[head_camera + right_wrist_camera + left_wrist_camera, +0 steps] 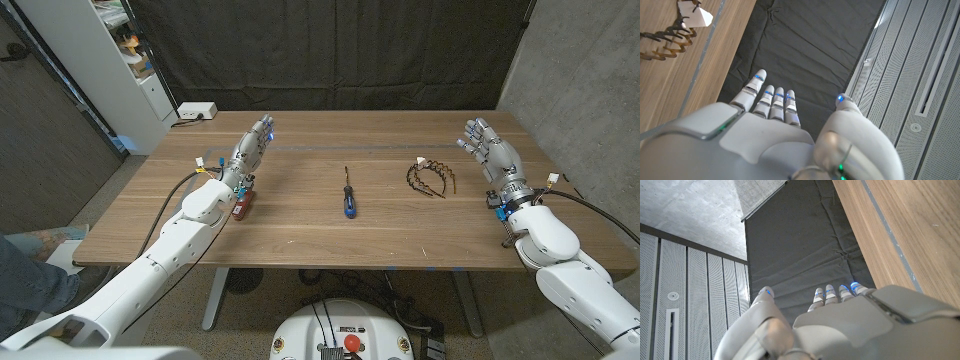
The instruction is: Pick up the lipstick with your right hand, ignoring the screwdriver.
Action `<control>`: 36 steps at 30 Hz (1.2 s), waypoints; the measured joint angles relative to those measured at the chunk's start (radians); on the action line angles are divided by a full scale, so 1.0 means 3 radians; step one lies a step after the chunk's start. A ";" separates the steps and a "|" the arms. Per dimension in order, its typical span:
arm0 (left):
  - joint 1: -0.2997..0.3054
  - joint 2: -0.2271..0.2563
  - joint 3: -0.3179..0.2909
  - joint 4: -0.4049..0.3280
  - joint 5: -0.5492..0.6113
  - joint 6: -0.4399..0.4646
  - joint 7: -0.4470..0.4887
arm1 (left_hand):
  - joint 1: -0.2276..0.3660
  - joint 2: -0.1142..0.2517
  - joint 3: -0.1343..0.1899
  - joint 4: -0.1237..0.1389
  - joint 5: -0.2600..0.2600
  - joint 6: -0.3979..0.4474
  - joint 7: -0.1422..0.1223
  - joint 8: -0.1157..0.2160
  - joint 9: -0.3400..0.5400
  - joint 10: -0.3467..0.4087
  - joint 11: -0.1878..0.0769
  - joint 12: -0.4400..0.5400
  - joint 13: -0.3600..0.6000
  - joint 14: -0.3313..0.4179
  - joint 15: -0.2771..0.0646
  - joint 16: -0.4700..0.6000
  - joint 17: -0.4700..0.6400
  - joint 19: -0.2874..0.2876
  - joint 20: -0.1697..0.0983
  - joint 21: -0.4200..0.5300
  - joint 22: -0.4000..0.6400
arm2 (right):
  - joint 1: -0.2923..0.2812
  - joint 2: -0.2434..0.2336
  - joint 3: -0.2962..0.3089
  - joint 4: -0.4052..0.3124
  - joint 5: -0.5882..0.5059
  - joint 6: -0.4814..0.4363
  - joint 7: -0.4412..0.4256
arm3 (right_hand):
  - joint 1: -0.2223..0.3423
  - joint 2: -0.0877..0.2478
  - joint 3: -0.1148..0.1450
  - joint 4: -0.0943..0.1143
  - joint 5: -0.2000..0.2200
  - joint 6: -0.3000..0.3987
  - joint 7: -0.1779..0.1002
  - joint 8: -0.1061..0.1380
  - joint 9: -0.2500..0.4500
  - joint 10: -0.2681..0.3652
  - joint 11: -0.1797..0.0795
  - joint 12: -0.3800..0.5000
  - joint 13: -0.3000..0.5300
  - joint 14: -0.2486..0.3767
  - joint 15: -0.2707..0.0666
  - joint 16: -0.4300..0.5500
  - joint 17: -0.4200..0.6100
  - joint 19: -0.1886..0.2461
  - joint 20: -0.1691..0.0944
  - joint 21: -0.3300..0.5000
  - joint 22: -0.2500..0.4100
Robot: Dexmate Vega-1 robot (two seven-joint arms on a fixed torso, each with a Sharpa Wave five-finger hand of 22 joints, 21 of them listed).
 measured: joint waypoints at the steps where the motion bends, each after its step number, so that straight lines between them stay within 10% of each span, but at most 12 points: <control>1: -0.0005 -0.0003 0.0001 0.0006 0.0000 0.0000 0.0000 | 0.0000 0.0000 0.0000 0.0000 0.0000 0.0000 0.0000 0.0000 0.0000 0.0000 0.0000 0.0000 0.0000 0.0000 0.0000 0.0000 0.0000 0.0000 0.0000 0.0000 0.0000 | -0.0002 0.0002 0.0003 0.0001 -0.0003 0.0000 0.0001 | 0.0000 0.0000 0.0000 0.0000 0.0000 0.0000 0.0000 -0.0009 0.0000 0.0000 0.0000 0.0000 0.0000 0.0000 0.0000 0.0000 -0.0007 0.0000 0.0000 0.0000 0.0000; 36: -0.0078 -0.0072 0.0047 0.0079 0.0004 -0.0016 -0.0026 | 0.0018 0.0018 -0.0013 -0.0013 -0.0011 0.0000 0.0000 0.0000 0.0000 0.0000 0.0000 0.0000 0.0000 0.0000 0.0000 0.0000 0.0000 0.0000 0.0000 0.0000 0.0000 | -0.0224 0.0069 0.0208 -0.0082 -0.0067 0.0023 -0.0017 | 0.0017 0.0017 0.0000 -0.0019 0.0000 0.0000 0.0000 -0.0027 0.0000 0.0000 0.0000 0.0000 0.0001 0.0023 -0.0024 0.0000 -0.0010 0.0060 -0.0036 0.0026 0.0000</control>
